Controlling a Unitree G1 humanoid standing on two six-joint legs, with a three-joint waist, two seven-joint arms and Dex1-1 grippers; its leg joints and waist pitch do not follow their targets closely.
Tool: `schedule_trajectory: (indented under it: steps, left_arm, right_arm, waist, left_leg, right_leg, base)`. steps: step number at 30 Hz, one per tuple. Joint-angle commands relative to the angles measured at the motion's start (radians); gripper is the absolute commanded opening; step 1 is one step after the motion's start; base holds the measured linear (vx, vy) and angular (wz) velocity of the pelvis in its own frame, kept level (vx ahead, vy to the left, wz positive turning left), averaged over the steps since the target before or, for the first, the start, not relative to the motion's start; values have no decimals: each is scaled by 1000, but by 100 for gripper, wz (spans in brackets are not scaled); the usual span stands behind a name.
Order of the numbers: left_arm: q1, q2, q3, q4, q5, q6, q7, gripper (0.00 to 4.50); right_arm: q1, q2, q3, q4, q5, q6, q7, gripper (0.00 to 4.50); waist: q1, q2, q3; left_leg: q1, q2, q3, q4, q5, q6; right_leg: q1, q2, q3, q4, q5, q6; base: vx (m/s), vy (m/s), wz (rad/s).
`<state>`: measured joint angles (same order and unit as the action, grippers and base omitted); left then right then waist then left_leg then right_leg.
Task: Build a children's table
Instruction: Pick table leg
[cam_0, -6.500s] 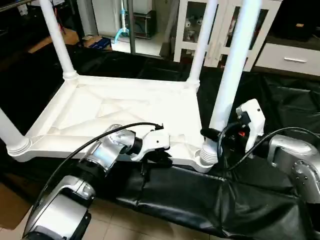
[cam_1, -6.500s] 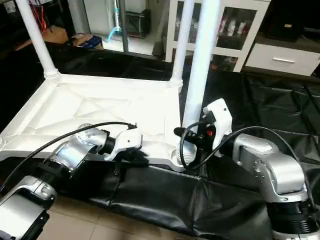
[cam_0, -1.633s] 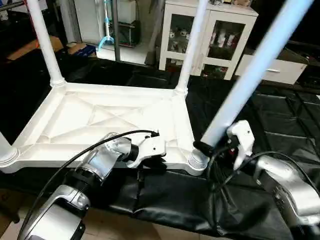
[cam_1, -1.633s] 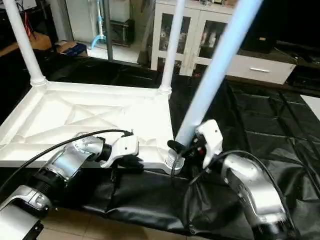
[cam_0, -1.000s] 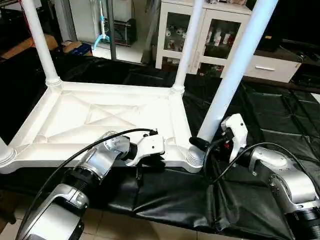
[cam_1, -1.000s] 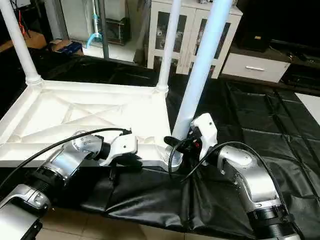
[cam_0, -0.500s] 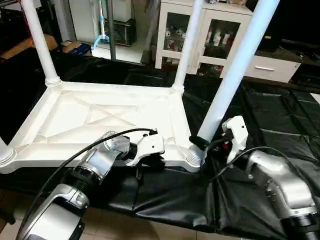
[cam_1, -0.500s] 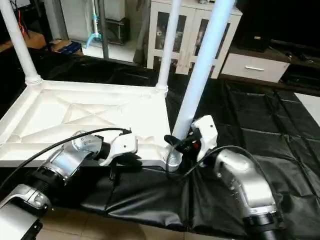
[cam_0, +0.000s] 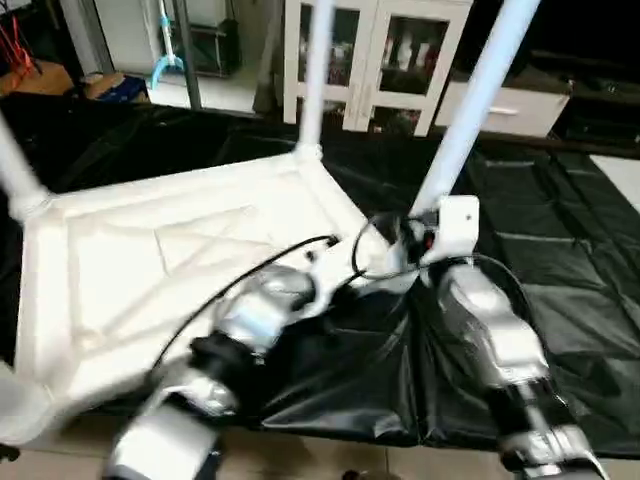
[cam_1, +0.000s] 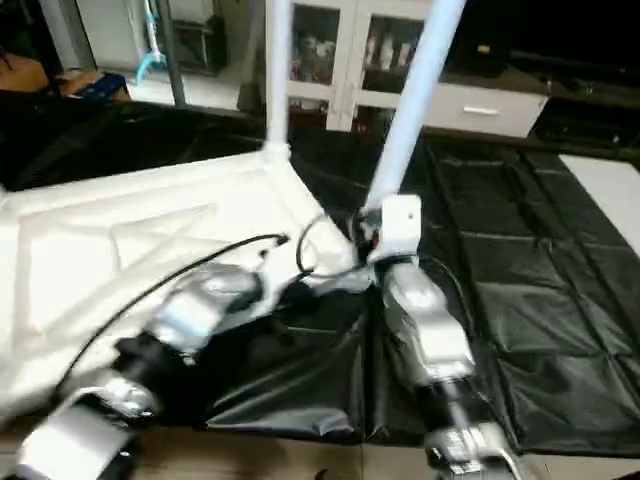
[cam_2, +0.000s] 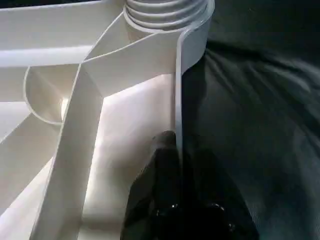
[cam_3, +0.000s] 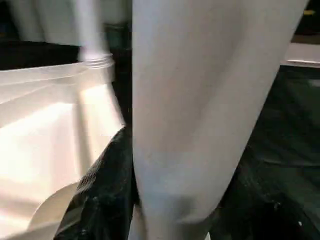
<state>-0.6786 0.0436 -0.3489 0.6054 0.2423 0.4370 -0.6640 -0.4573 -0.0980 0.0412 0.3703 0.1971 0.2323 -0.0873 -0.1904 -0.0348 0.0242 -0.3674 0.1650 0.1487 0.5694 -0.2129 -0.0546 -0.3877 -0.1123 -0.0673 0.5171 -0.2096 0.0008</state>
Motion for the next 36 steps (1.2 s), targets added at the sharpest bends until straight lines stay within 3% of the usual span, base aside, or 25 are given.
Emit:
schedule_trajectory:
  steps: [1,3,4,9,10,12,14,18,19,23,24,26,27,28,30,36]
  left_arm:
    - [-19,18,49,-52,8,6,47,0]
    - [-15,20,46,-60,10,15,52,0]
    - [-13,20,46,-61,10,16,53,0]
    - [3,31,41,-87,14,47,58,0]
    - [5,37,34,-91,6,56,61,0]
    - [6,39,33,-91,4,57,60,0]
    - [6,38,33,-92,1,59,61,0]
    - [7,38,30,-97,-2,64,61,0]
    - [8,39,30,-99,-2,66,61,0]
    - [10,44,26,-111,-6,76,62,0]
    - [11,46,26,-114,-7,78,62,0]
    - [11,52,26,-116,-10,79,62,0]
    - [11,52,26,-116,-10,79,62,0]
    - [11,54,25,-117,-12,80,62,0]
    - [9,57,26,-114,-14,80,62,0]
    - [6,66,28,-110,-16,77,62,0]
  right_arm:
    - [74,-46,-87,218,-89,69,-155,183]
    - [68,-37,-87,221,-90,53,-165,183]
    - [66,-35,-88,221,-89,49,-167,183]
    - [40,-10,-113,254,-49,-16,-154,183]
    - [24,5,-113,258,-10,-55,-80,183]
    - [22,5,-102,251,-10,-63,-56,183]
    - [20,2,-84,245,-13,-69,-23,183]
    - [9,-6,-60,237,-17,-78,10,183]
    - [5,-8,-56,236,-20,-83,11,218]
    - [-9,-13,-49,240,-27,-93,26,253]
    - [-11,-12,-51,241,-26,-95,28,260]
    - [-17,-14,-54,236,-28,-96,47,286]
    - [-17,-14,-54,236,-28,-96,47,294]
    - [-18,-14,-57,233,-29,-97,56,301]
    - [-19,-17,-58,223,-27,-94,68,314]
    - [-19,-30,-49,189,-26,-88,94,370]
  waist:
    - [4,10,-26]
    - [11,7,-27]
    - [11,6,-30]
    - [13,8,-37]
    - [10,3,-39]
    - [13,7,-44]
    - [17,4,-44]
    - [21,3,-45]
    - [22,3,-45]
    - [21,4,-46]
    - [23,4,-49]
    - [30,-1,-53]
    - [30,-1,-53]
    - [35,3,-52]
    - [37,-2,-53]
    - [41,0,-53]
  left_leg:
    - [-3,51,-20,-100,-477,-25]
    - [-2,51,-15,-97,-451,-15]
    - [-3,52,-12,-95,-413,5]
    - [-6,53,-8,-89,-363,19]
    - [-7,54,-6,-87,-351,24]
    - [-13,53,-4,-82,-302,34]
    - [-11,52,1,-77,-257,58]
    - [-11,53,4,-73,-216,80]
    - [-12,53,3,-73,-218,81]
    - [-8,54,3,-73,-241,64]
    - [-8,53,5,-68,-219,69]
    - [-13,51,8,-60,-119,111]
    - [-13,51,8,-60,-119,111]
    - [-9,51,11,-56,-91,144]
    - [-10,51,12,-53,-81,161]
    - [-6,54,17,-50,-76,163]
  right_leg:
    - [18,-42,27,-55,-300,-154]
    - [18,-39,29,-52,-261,-159]
    - [23,-39,30,-46,-233,-168]
    - [24,-36,29,-42,-210,-180]
    - [25,-34,28,-38,-192,-188]
    - [31,-35,28,-31,-142,-196]
    - [30,-32,29,-26,-88,-213]
    - [35,-33,27,-20,-73,-232]
    - [35,-32,27,-21,-81,-232]
    - [33,-30,27,-23,-129,-228]
    - [34,-31,28,-19,-95,-237]
    - [42,-31,28,-3,15,-259]
    - [42,-31,28,-3,15,-259]
    - [40,-32,28,-3,36,-276]
    - [43,-33,28,-2,27,-279]
    - [40,-29,27,0,-3,-282]
  base:
    - [0,0,0]
    - [0,0,0]
    - [0,0,0]
    - [0,0,0]
    - [0,0,0]
    - [0,0,0]
    - [0,0,0]
    - [0,0,0]
    - [0,0,0]
    - [0,0,0]
    - [0,0,0]
    - [0,0,0]
    - [0,0,0]
    - [0,0,0]
    - [0,0,0]
    - [0,0,0]
